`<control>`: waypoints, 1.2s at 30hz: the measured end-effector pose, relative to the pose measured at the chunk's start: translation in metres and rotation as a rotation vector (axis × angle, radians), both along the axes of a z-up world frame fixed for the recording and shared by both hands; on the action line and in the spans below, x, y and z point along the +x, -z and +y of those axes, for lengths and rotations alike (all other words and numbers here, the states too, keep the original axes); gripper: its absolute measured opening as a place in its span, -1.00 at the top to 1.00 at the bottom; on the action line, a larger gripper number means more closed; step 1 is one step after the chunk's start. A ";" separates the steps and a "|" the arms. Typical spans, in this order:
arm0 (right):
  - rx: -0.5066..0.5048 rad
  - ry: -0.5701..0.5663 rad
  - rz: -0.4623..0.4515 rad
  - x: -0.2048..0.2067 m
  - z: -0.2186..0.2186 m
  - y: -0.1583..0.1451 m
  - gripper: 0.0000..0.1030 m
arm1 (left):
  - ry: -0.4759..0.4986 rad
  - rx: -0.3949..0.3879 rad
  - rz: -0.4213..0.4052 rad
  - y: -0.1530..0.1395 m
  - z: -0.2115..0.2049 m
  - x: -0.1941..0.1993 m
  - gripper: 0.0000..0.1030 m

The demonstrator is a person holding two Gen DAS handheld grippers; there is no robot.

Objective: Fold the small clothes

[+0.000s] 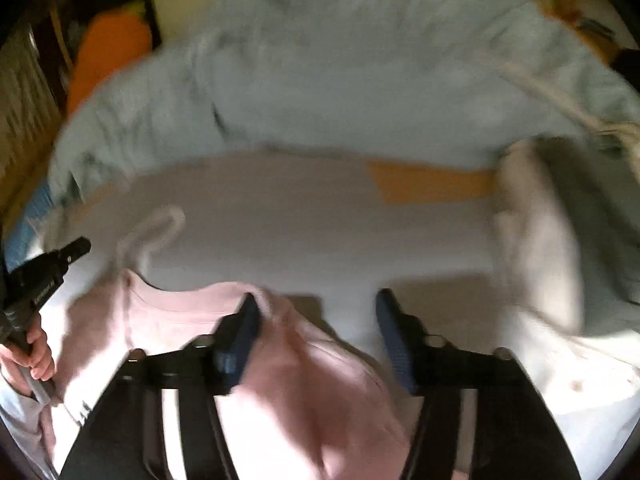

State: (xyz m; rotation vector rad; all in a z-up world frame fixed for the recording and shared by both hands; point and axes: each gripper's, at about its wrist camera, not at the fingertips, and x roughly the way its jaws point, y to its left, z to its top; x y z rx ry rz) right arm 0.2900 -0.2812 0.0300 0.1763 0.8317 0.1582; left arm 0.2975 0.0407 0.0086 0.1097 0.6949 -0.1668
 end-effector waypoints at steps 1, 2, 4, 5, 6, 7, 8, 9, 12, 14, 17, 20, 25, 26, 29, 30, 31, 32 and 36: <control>0.017 -0.008 -0.019 -0.013 -0.008 -0.009 -0.19 | 0.008 -0.009 -0.030 -0.012 -0.002 -0.012 1.00; 0.027 -0.015 -0.028 -0.026 -0.016 -0.017 -0.19 | 0.018 -0.031 -0.057 -0.025 -0.005 -0.021 0.98; 0.015 -0.007 -0.066 -0.059 -0.028 -0.029 -0.22 | 0.043 -0.098 -0.095 -0.043 -0.009 -0.047 0.87; 0.009 -0.003 -0.102 -0.076 -0.031 -0.032 -0.29 | 0.055 -0.110 -0.108 -0.050 -0.012 -0.058 0.78; 0.010 -0.005 -0.135 -0.089 -0.033 -0.033 -0.36 | 0.065 -0.111 -0.127 -0.054 -0.019 -0.070 0.70; 0.004 -0.017 -0.151 -0.098 -0.033 -0.033 -0.36 | 0.078 -0.111 -0.158 -0.057 -0.027 -0.086 0.64; -0.018 -0.029 -0.148 -0.103 -0.035 -0.032 -0.36 | 0.080 -0.102 -0.173 -0.056 -0.034 -0.096 0.54; -0.037 -0.027 -0.139 -0.101 -0.034 -0.030 -0.36 | 0.079 -0.092 -0.174 -0.053 -0.040 -0.105 0.51; -0.017 0.005 -0.073 -0.089 -0.035 -0.026 -0.36 | 0.067 -0.057 -0.122 -0.042 -0.061 -0.111 0.46; 0.053 -0.016 -0.080 -0.092 -0.036 -0.031 -0.36 | 0.050 -0.055 -0.081 -0.032 -0.057 -0.104 0.46; 0.013 -0.030 -0.057 -0.092 -0.028 -0.025 -0.36 | 0.086 -0.082 0.038 -0.018 -0.047 -0.077 0.42; -0.030 -0.025 -0.050 -0.089 -0.026 -0.011 -0.23 | 0.199 -0.185 0.207 -0.001 -0.049 -0.054 0.42; 0.028 -0.060 0.014 -0.076 -0.025 0.011 0.52 | 0.381 -0.039 0.352 0.030 -0.099 -0.033 0.27; 0.022 -0.068 0.024 -0.073 -0.023 0.013 0.56 | 0.376 0.010 0.357 0.036 -0.109 -0.030 0.24; -0.019 -0.080 0.009 -0.070 -0.016 0.011 0.56 | 0.362 0.083 0.341 0.047 -0.129 -0.026 0.24; -0.030 -0.083 0.003 -0.069 -0.014 0.009 0.57 | 0.348 0.094 0.332 0.047 -0.131 -0.025 0.48; -0.041 -0.084 -0.006 -0.068 -0.012 0.007 0.61 | 0.318 0.110 0.326 0.048 -0.131 -0.023 0.72; -0.054 -0.089 -0.011 -0.066 -0.009 0.005 0.71 | 0.279 0.121 0.332 0.048 -0.129 -0.017 0.92; -0.104 -0.112 -0.024 -0.052 0.001 -0.002 0.74 | 0.126 0.068 0.239 0.025 -0.101 -0.001 0.93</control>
